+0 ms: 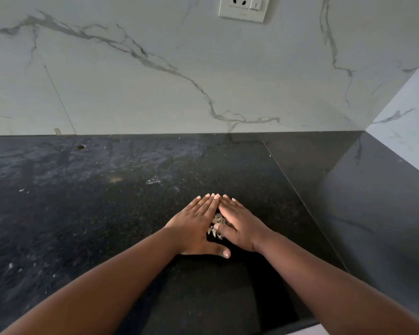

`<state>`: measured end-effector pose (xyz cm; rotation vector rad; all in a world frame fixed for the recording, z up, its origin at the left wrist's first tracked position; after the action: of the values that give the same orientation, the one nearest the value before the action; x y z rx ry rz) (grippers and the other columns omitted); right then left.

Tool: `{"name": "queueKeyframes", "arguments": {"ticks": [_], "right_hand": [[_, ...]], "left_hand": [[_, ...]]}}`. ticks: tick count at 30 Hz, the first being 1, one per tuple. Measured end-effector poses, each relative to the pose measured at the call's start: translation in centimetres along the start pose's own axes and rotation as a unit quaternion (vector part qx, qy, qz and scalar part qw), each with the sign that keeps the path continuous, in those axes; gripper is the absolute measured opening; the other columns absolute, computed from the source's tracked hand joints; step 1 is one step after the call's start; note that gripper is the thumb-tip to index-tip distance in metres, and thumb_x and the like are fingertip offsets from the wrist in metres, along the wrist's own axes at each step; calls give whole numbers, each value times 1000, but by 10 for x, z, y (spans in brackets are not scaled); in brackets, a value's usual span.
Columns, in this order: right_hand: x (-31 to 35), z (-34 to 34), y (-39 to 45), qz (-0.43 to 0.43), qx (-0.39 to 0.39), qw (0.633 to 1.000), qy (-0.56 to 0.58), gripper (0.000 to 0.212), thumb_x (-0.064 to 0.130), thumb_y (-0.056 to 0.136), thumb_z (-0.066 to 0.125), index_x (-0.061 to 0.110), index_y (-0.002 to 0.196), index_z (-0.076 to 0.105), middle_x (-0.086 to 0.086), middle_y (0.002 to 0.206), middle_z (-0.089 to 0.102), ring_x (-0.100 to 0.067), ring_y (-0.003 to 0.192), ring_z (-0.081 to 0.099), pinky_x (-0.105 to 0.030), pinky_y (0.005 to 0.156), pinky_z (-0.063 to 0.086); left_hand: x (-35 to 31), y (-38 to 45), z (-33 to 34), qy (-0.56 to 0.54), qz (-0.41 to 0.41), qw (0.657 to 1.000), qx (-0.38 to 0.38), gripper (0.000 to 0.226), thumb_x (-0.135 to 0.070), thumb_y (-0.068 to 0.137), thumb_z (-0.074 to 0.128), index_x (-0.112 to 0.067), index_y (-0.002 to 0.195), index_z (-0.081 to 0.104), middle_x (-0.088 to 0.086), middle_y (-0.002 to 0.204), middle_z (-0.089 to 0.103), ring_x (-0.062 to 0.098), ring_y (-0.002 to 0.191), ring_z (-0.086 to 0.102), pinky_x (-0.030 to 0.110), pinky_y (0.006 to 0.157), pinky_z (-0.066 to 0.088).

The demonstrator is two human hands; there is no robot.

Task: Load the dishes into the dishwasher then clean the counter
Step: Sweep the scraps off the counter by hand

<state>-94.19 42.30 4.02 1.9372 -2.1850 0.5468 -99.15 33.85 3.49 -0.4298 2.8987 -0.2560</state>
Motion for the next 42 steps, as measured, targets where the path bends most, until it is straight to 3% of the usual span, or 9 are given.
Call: {"name": "queueKeyframes", "arguments": {"ticks": [9, 18, 23, 25, 28, 31, 32, 36, 42], "right_hand": [[43, 22, -51, -47, -23, 995, 82, 60, 22, 99, 39, 9, 153, 17, -4, 161, 16, 2, 142, 1, -11, 114, -4], [72, 51, -115, -118, 10, 992, 48, 81, 45, 83, 13, 9, 155, 11, -3, 163, 8, -7, 149, 1, -17, 117, -6], [76, 55, -137, -110, 20, 990, 92, 59, 24, 101, 32, 12, 155, 12, -3, 163, 10, -7, 148, 2, -18, 116, -5], [70, 49, -137, -69, 15, 969, 236, 57, 26, 99, 35, 17, 154, 25, 3, 160, 22, -2, 145, 10, -19, 117, 5], [50, 37, -135, -6, -49, 903, 426, 54, 27, 93, 35, 11, 144, 44, -2, 150, 42, -5, 139, 33, -20, 115, 20], [27, 34, -134, 25, -89, 811, 578, 50, 31, 94, 37, 7, 134, 54, -7, 140, 54, -9, 128, 49, -26, 113, 30], [24, 35, -132, 28, -84, 798, 597, 47, 30, 99, 34, 6, 134, 53, -9, 140, 54, -9, 127, 49, -27, 113, 30], [33, 35, -129, -16, -54, 884, 464, 49, 45, 93, 38, 22, 130, 58, 4, 134, 59, -2, 127, 49, -29, 115, 32], [70, 50, -128, -181, -12, 982, 50, 79, 69, 85, 32, 27, 151, 31, 7, 159, 23, -3, 146, 8, -19, 117, 0]], "left_hand": [[-41, -66, 18, -38, -59, 997, -17, 133, -96, 61, 30, -11, 147, -26, -1, 150, -34, 9, 137, -36, 26, 114, -21], [-101, -125, 41, -24, -143, 988, -48, 133, -99, 57, 18, -10, 147, -26, 0, 150, -33, 12, 138, -35, 28, 115, -20], [-117, -144, 44, -124, -172, 970, -121, 133, -99, 56, 22, -12, 153, -8, -6, 154, -18, 5, 142, -22, 22, 115, -15], [-113, -160, 29, -317, -189, 892, -260, 116, -91, 69, 37, -14, 154, 17, -2, 160, 11, 7, 148, 6, 26, 121, 5], [-106, -214, 39, -564, -300, 583, -502, 51, -55, 94, 44, -18, 124, 61, 5, 123, 64, 13, 115, 58, 30, 99, 44], [-121, -228, 119, -799, -356, 251, -413, 38, -28, 101, 38, -4, 90, 66, 13, 86, 67, 21, 75, 66, 33, 76, 51], [-135, -225, 139, -857, -353, 192, -322, 41, -24, 99, 35, 3, 93, 65, 19, 85, 67, 27, 73, 67, 38, 78, 54], [-167, -205, 176, -907, -345, 231, -70, 58, -27, 94, 30, 16, 116, 60, 33, 121, 60, 44, 102, 65, 47, 95, 48], [-175, -149, 168, -927, -242, 284, 26, 63, -28, 90, 25, 16, 123, 56, 33, 133, 51, 44, 119, 56, 48, 101, 45]]}}
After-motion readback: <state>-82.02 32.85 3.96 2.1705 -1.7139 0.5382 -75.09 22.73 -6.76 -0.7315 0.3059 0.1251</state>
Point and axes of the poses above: each hand's wrist, its own y-axis towards the middle knuckle, its own z-axis out of the palm, x = y × z, the point moved 8 cm from there along y, towards the middle knuckle
